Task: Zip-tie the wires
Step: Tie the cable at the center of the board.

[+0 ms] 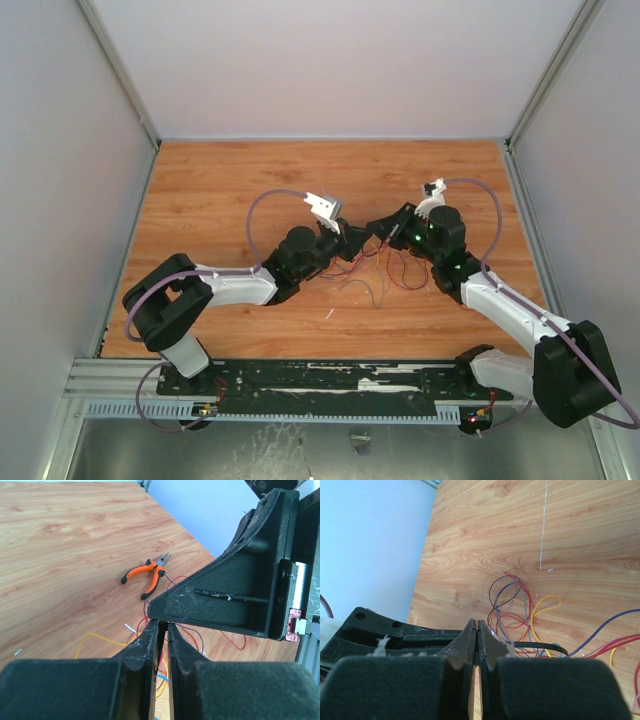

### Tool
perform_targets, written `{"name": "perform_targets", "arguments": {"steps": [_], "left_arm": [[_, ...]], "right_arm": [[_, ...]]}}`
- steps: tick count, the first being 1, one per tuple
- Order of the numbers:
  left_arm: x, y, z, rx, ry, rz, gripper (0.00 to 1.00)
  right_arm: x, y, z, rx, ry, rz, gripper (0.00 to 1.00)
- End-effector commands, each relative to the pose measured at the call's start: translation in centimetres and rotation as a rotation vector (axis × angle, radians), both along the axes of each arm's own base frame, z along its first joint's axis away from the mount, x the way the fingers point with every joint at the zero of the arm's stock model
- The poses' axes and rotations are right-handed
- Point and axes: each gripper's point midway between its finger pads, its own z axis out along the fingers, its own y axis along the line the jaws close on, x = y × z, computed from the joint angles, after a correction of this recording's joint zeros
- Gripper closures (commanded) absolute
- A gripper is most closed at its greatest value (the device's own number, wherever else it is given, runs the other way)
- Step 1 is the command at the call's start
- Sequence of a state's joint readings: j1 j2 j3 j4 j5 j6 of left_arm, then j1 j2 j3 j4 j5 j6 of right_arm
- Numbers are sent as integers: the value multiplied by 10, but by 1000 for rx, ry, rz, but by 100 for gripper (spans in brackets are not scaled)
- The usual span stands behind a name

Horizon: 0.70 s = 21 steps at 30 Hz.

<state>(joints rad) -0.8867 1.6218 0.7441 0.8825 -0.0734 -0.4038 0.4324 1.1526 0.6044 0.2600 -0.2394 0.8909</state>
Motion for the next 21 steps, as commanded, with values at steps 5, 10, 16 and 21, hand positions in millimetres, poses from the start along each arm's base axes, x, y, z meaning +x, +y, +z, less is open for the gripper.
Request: {"name": "perform_targets", "arguments": {"steps": [5, 10, 16, 21], "left_arm": [[2, 7, 38, -86, -92, 22, 93], [1, 7, 26, -66, -72, 25, 96], [-1, 4, 9, -42, -47, 25, 100], [-4, 4, 1, -32, -37, 23, 100]], "right_arm": [[4, 1, -5, -37, 11, -9, 100], [15, 3, 8, -50, -19, -20, 100], [26, -1, 17, -54, -37, -64, 100], [35, -6, 23, -73, -55, -107, 100]]}}
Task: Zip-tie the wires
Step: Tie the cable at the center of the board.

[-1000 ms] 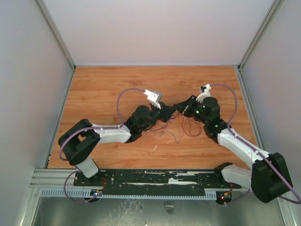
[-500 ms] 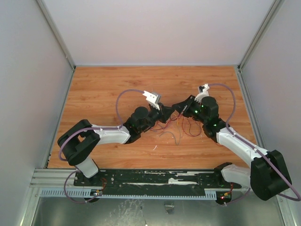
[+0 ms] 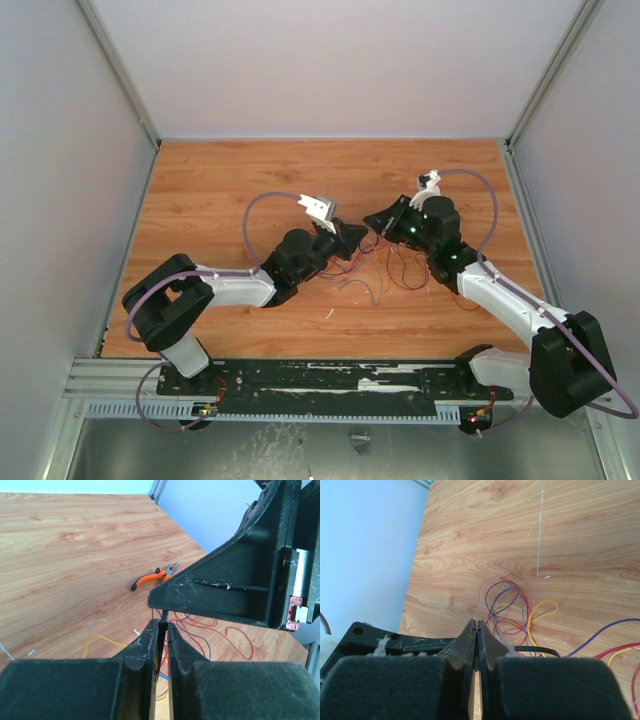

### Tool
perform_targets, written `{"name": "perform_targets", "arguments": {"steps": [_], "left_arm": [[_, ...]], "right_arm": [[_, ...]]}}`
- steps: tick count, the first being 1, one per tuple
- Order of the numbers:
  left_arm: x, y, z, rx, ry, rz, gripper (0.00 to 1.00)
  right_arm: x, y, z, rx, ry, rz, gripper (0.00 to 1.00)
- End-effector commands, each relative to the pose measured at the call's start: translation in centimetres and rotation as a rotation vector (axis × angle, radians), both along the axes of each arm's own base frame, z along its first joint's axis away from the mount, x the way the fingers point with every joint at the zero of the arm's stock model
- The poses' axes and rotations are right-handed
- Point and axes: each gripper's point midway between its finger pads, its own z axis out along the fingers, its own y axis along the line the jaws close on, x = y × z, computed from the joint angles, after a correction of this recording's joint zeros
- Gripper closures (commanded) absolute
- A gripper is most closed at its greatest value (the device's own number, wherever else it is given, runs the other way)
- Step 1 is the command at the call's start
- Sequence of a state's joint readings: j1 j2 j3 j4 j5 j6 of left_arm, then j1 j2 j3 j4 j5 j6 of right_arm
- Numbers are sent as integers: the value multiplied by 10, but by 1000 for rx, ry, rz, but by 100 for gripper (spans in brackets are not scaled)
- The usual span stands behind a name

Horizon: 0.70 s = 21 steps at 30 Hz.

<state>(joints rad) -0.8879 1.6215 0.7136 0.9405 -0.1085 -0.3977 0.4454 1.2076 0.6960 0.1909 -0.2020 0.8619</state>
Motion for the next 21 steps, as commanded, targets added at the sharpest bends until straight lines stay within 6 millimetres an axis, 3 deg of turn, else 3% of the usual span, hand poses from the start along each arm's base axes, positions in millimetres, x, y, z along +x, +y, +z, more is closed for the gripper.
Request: {"name": "perform_targets", "arguments": {"steps": [1, 21], "left_arm": [[-7, -3, -2, -11, -13, -12, 100], [-23, -2, -38, 37, 45, -26, 100]], "right_arm": [[23, -12, 19, -35, -69, -96, 100], [52, -20, 58, -38, -146, -140, 100]]}}
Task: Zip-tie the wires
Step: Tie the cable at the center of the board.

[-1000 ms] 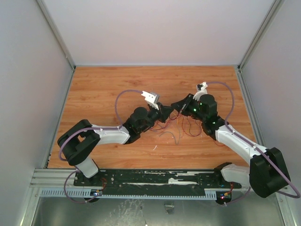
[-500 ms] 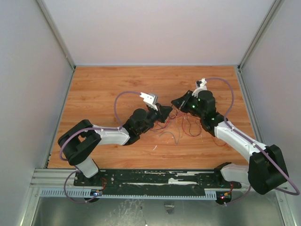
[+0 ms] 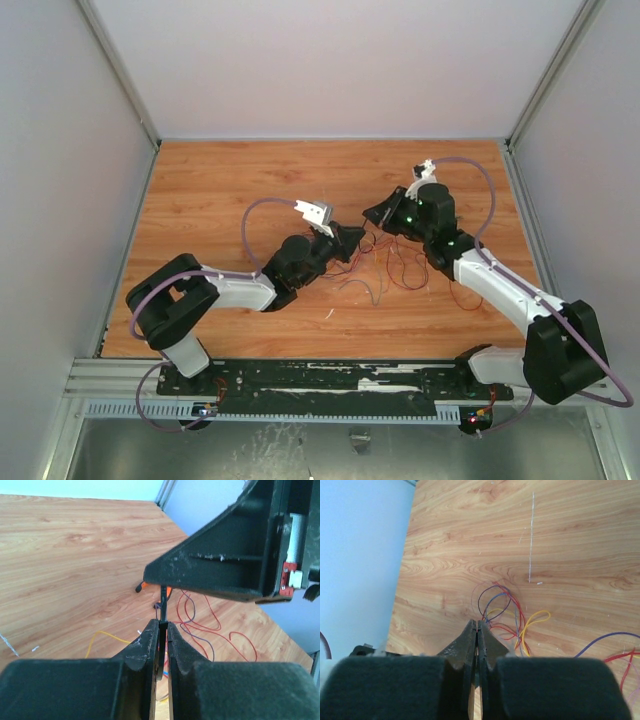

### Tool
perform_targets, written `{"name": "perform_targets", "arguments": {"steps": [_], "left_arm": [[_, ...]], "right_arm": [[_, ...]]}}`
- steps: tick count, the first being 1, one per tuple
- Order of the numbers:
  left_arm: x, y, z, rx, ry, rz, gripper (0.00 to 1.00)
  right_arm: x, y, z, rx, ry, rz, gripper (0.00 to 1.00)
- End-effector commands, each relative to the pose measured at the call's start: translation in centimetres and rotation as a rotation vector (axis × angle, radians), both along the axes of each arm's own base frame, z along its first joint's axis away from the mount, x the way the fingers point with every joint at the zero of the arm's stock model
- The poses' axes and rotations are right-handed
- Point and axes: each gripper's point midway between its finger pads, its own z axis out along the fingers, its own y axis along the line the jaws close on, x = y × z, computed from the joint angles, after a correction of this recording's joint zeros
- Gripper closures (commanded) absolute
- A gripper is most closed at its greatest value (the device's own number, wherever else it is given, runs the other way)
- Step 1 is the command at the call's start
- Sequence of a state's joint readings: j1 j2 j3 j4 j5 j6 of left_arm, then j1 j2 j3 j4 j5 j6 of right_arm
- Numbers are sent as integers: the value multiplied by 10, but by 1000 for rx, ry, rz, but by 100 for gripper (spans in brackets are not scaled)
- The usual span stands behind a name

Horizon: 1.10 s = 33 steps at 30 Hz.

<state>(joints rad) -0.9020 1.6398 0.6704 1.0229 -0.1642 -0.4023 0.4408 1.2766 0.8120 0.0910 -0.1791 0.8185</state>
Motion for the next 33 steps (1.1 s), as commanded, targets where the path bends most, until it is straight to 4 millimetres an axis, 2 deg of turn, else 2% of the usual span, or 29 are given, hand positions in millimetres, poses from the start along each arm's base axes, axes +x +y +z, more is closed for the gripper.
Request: {"name": "perform_targets", "arguments": {"steps": [1, 15, 25, 33], "left_arm": [[-22, -8, -31, 57, 53, -68, 100], [-26, -6, -37, 68, 61, -64, 100], [-25, 1, -44, 83, 69, -43, 100], [-25, 2, -46, 90, 71, -37, 100]], "right_arm": [[35, -22, 55, 23, -171, -123, 100], [47, -39, 74, 8, -213, -160, 100], [56, -63, 98, -17, -262, -197, 100], [56, -76, 101, -22, -269, -212, 100]]}}
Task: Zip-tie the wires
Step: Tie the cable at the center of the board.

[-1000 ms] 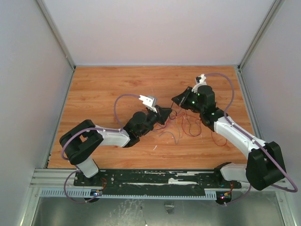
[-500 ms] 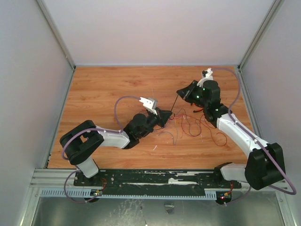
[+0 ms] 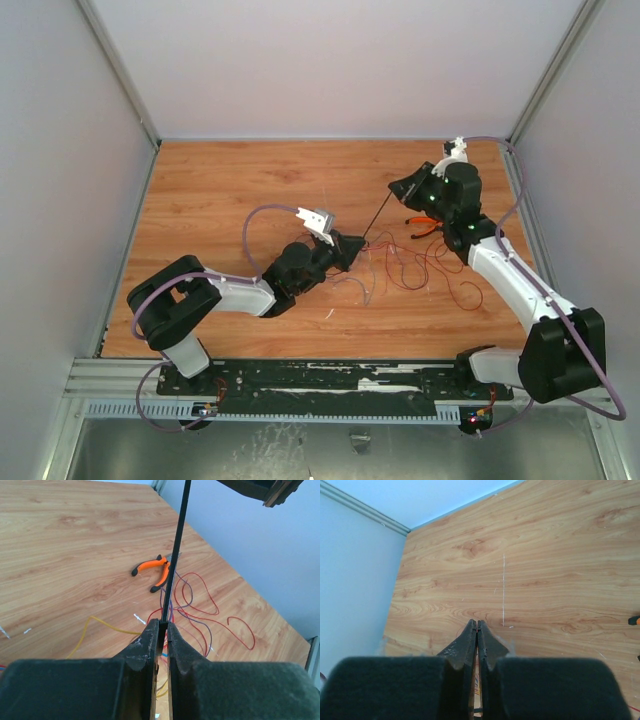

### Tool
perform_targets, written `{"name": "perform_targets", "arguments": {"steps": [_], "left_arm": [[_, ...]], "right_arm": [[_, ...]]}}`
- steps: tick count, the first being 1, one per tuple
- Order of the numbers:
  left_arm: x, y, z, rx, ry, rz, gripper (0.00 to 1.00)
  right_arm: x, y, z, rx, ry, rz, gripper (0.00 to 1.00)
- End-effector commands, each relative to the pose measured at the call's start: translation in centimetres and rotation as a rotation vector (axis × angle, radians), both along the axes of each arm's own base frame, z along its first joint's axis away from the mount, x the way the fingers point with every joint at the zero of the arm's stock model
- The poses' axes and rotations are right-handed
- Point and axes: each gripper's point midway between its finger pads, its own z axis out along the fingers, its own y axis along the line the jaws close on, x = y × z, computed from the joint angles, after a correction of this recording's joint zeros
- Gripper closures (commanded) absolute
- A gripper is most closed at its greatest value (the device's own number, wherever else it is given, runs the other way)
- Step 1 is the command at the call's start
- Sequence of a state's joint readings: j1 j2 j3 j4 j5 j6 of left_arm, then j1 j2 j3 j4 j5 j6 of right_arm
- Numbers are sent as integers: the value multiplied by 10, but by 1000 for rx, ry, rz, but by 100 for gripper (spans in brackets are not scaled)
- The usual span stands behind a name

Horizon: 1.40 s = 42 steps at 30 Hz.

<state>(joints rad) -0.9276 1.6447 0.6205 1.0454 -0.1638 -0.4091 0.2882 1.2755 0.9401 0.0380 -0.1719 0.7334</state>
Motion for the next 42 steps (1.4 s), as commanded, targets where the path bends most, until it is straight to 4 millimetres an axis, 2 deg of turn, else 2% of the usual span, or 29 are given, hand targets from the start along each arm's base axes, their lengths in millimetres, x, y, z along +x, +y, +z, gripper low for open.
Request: {"name": "perform_targets", "arguments": {"steps": [1, 10, 24, 26, 30, 32, 35, 39, 40, 42], "left_arm": [[-10, 2, -28, 71, 46, -12, 100], [-8, 0, -28, 75, 41, -10, 100], [-7, -1, -24, 76, 31, -11, 100], [-6, 0, -23, 77, 28, -7, 100], [-4, 1, -18, 77, 31, 5, 100], [-2, 1, -14, 86, 33, 13, 100], [-1, 3, -7, 81, 33, 25, 100], [2, 9, -4, 96, 49, 62, 100], [4, 11, -2, 100, 48, 77, 100], [7, 14, 4, 104, 48, 94, 100]], "right_arm": [[12, -24, 56, 18, -159, -77, 100], [12, -44, 67, 24, -185, -122, 100], [11, -63, 78, 24, -209, -152, 100], [10, -60, 80, 21, -227, -126, 100], [-4, -36, 82, -17, -300, 57, 100], [-12, -25, 77, -53, -319, 149, 100], [-24, -21, 68, -94, -340, 213, 99], [-39, -28, 65, -160, -420, 196, 50], [-44, -33, 67, -175, -448, 177, 40], [-51, -40, 69, -209, -487, 143, 28]]}}
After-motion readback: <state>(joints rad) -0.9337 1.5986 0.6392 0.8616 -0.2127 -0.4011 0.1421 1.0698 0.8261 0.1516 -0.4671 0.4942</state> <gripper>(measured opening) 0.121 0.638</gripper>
